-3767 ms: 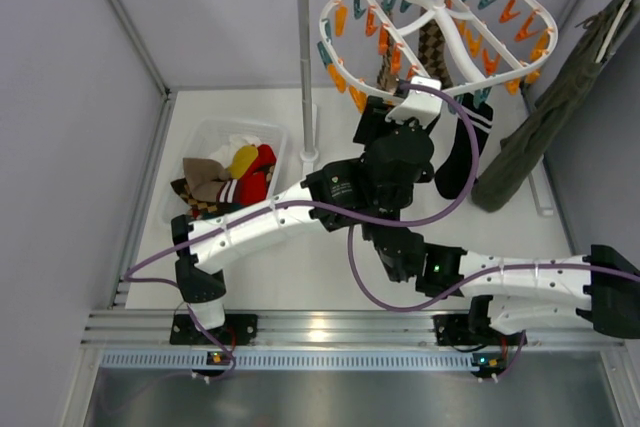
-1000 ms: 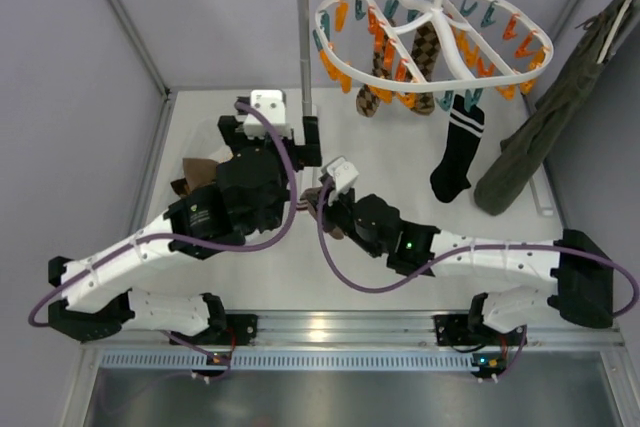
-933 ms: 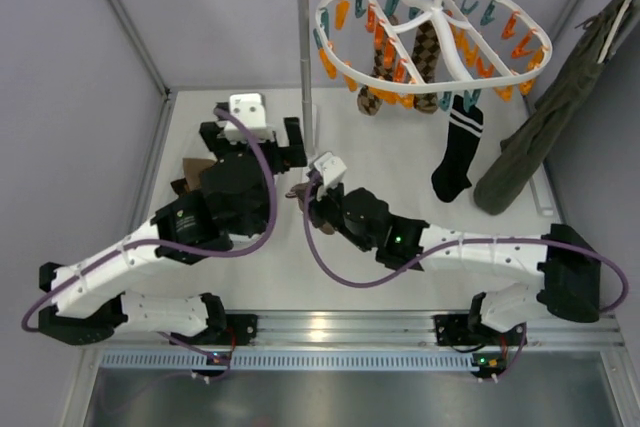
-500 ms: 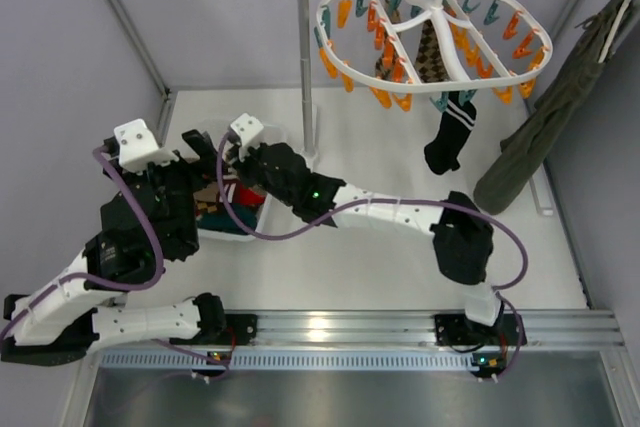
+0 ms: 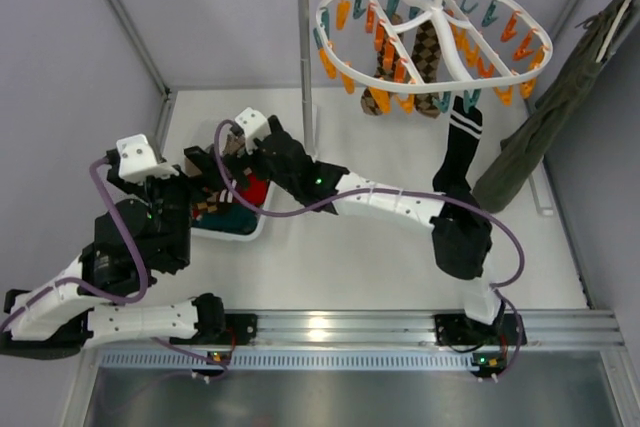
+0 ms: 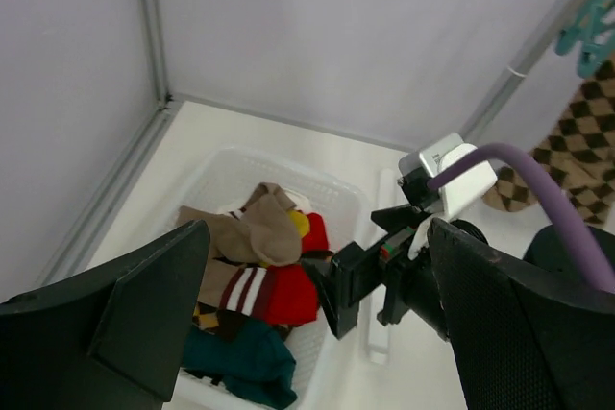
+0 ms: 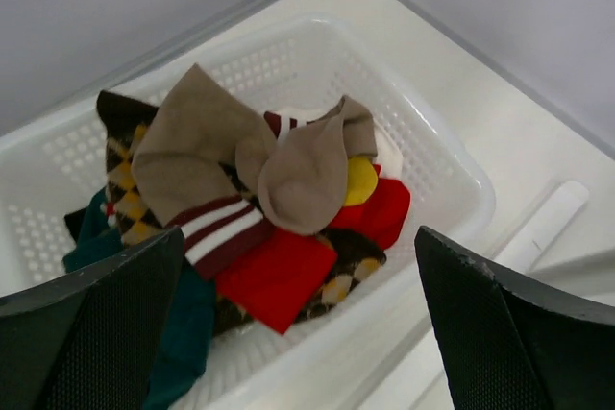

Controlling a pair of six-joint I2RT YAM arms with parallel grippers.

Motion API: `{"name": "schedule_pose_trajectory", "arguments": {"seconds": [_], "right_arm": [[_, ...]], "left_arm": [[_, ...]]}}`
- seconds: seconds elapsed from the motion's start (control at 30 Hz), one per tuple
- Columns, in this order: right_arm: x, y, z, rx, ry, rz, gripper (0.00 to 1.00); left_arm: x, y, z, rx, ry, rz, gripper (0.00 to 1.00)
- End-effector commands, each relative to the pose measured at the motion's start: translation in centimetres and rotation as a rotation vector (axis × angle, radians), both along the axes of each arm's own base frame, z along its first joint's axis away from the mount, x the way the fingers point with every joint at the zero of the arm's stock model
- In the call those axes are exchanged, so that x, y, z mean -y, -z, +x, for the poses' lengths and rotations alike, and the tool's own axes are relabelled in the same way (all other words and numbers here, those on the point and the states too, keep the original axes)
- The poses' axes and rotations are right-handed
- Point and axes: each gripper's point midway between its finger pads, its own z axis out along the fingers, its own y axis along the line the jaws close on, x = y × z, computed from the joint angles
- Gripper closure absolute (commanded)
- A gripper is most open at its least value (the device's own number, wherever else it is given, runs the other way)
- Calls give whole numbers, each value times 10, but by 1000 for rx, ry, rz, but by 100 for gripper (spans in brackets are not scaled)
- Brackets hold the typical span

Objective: Remove the socks clipped to the hanger

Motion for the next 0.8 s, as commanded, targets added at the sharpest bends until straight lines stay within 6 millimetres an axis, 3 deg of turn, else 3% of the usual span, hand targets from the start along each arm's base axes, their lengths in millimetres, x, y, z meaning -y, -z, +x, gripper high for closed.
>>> {"name": "schedule_pose_trajectory", "arguments": {"seconds": [0.0, 0.03, 0.17, 0.2, 0.27, 0.3, 0.37, 0.4, 0.5, 0.57, 0.6, 0.67, 0.7, 0.77], "right_arm": [[39, -94, -43, 52, -58, 164, 1], [46, -65, -56, -5, -74, 150, 1], [91, -40, -95, -89, -122, 184, 1], [109, -27, -109, -121, -136, 183, 1], [122, -11, -127, -147, -176, 163, 1], [138, 11, -138, -162, -186, 128, 1], [158, 33, -144, -175, -172, 95, 0], [181, 54, -147, -186, -122, 83, 1], [228, 78, -151, -206, -15, 115, 0], [252, 84, -150, -213, 61, 143, 0], [275, 88, -148, -211, 136, 154, 1], [303, 91, -142, -209, 248, 161, 1], [322, 85, -138, -191, 325, 191, 0], [355, 95, -131, -202, 446, 141, 1]], "left_arm": [[36, -1, 1, 42, 195, -67, 1], [61, 3, -2, 58, 333, -94, 1], [95, 7, -13, 71, 529, -137, 1], [106, 10, -14, 64, 563, -121, 1], [133, 21, -17, 40, 646, -80, 1], [142, 26, -18, 30, 674, -68, 2], [166, 40, -24, 4, 757, -45, 1], [179, 45, -25, -1, 785, -40, 1], [207, 66, -32, -27, 884, -21, 1], [220, 73, -32, -40, 898, -22, 1], [223, 75, -31, -48, 896, -22, 1], [232, 82, -28, -72, 887, -6, 1], [234, 83, -27, -77, 887, -1, 1], [237, 85, -25, -87, 876, -4, 1]]}}
